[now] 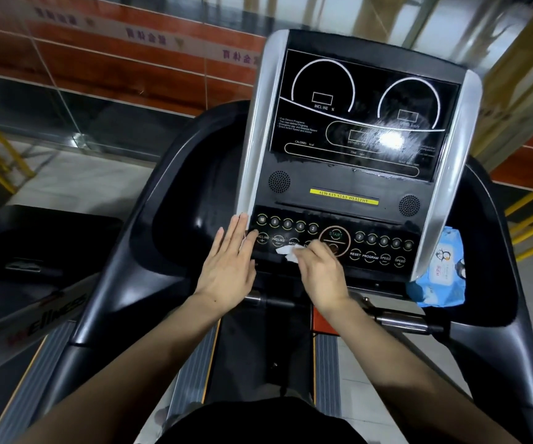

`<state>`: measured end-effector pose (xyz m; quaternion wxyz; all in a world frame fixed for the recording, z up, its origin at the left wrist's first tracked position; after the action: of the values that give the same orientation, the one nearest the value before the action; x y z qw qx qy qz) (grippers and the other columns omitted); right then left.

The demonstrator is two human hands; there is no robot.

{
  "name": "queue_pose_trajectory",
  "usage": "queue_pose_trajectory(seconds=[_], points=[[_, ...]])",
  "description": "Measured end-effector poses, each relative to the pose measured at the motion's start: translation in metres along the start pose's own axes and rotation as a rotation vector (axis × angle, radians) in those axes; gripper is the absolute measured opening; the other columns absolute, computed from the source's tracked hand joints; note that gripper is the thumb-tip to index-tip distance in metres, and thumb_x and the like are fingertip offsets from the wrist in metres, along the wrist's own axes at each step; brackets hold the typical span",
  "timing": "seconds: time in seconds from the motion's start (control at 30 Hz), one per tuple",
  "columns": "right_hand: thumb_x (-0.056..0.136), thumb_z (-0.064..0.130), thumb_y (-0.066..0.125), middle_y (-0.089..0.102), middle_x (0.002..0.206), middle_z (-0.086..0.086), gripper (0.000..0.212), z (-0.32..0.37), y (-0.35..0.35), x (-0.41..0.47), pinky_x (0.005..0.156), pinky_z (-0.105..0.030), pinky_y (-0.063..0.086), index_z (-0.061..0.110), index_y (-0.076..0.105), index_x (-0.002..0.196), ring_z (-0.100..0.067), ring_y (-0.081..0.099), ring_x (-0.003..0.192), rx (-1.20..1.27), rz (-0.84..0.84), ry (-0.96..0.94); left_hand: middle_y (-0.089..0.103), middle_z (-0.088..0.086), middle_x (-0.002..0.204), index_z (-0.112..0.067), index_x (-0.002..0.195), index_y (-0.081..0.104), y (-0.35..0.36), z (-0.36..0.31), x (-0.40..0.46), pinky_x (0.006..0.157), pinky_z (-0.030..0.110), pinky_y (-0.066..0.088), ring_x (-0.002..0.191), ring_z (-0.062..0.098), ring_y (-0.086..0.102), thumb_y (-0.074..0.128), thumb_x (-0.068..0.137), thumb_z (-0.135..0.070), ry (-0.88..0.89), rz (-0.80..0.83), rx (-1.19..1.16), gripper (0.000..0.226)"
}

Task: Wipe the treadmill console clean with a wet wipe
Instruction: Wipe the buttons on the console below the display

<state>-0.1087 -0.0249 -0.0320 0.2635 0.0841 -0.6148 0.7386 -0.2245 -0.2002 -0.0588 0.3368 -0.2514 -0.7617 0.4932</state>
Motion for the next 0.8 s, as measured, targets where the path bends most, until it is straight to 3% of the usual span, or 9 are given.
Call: queue_pose_trajectory(seconds=[0.1, 0.23, 0.37, 0.47, 0.53, 0.6, 0.8], points=[[0.100, 0.013, 0.059, 0.056, 0.084, -0.002, 0.022, -0.001, -0.006, 0.038, 0.076, -0.035, 0.057, 0.023, 0.076, 0.108, -0.024, 0.059, 0.080, 0.013, -0.038, 0.013, -0.003, 0.014, 0.175, -0.008, 0.160, 0.029, 0.000, 0.002, -0.002, 0.131, 0.047, 0.010, 0.162, 0.026, -0.006, 0.049, 0.099, -0.023, -0.006, 0.013, 0.010, 0.066], [0.094, 0.004, 0.066, 0.054, 0.082, -0.006, 0.018, -0.001, -0.002, 0.048, 0.069, -0.041, 0.058, 0.015, 0.073, 0.106, -0.027, 0.058, 0.075, 0.012, -0.137, 0.103, -0.005, 0.016, 0.174, -0.005, 0.162, 0.023, 0.000, -0.001, -0.004, 0.131, 0.044, 0.009, 0.161, 0.027, -0.007, 0.049, 0.100, -0.023, -0.018, 0.034, -0.002, 0.069], [0.089, 0.004, 0.071, 0.051, 0.083, -0.001, 0.040, 0.009, 0.006, -0.002, 0.069, -0.035, 0.058, 0.033, 0.059, 0.114, -0.023, 0.057, 0.078, 0.044, -0.041, -0.036, -0.008, 0.014, 0.174, -0.007, 0.163, 0.022, -0.001, 0.003, -0.007, 0.131, 0.043, 0.006, 0.161, 0.025, -0.008, 0.049, 0.100, -0.023, -0.011, 0.061, 0.021, 0.070], [0.095, 0.016, 0.060, 0.047, 0.082, 0.007, 0.027, 0.007, 0.002, 0.023, 0.070, -0.032, 0.057, 0.035, 0.065, 0.113, -0.019, 0.055, 0.080, 0.033, -0.048, -0.069, -0.012, 0.012, 0.174, -0.008, 0.163, 0.022, -0.002, 0.006, -0.008, 0.131, 0.044, 0.006, 0.161, 0.025, -0.009, 0.048, 0.101, -0.024, -0.018, 0.072, 0.033, 0.069], [0.099, 0.019, 0.053, 0.044, 0.082, 0.008, 0.023, 0.002, -0.003, 0.050, 0.072, -0.032, 0.056, 0.030, 0.072, 0.107, -0.021, 0.055, 0.078, 0.005, -0.093, -0.007, -0.012, 0.011, 0.174, -0.009, 0.162, 0.022, -0.002, 0.005, -0.008, 0.131, 0.045, 0.006, 0.161, 0.024, -0.010, 0.047, 0.101, -0.024, -0.027, 0.077, 0.032, 0.068], [0.098, 0.012, 0.058, 0.049, 0.082, -0.002, 0.018, 0.001, -0.003, 0.057, 0.069, -0.039, 0.058, 0.018, 0.074, 0.103, -0.026, 0.056, 0.076, -0.020, -0.113, 0.048, -0.011, 0.010, 0.174, -0.009, 0.162, 0.023, -0.004, 0.002, -0.008, 0.131, 0.046, 0.006, 0.161, 0.024, -0.010, 0.048, 0.101, -0.025, -0.038, 0.081, 0.027, 0.068], [0.087, 0.001, 0.070, 0.051, 0.082, -0.001, 0.028, 0.009, 0.009, 0.003, 0.075, -0.038, 0.059, 0.022, 0.074, 0.105, -0.023, 0.058, 0.079, -0.030, 0.006, -0.100, -0.011, 0.004, 0.174, -0.009, 0.163, 0.022, -0.006, 0.010, -0.009, 0.131, 0.049, 0.002, 0.161, 0.024, -0.012, 0.047, 0.101, -0.024, -0.043, 0.084, 0.062, 0.068]])
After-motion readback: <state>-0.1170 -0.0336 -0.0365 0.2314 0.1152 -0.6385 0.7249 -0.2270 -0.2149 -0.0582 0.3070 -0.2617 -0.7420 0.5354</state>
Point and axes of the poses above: each hand's wrist, its own x-axis towards the middle knuckle, its own y-axis out of the palm, z = x × y, the point moved 1 cm from there along x, towards the middle knuckle
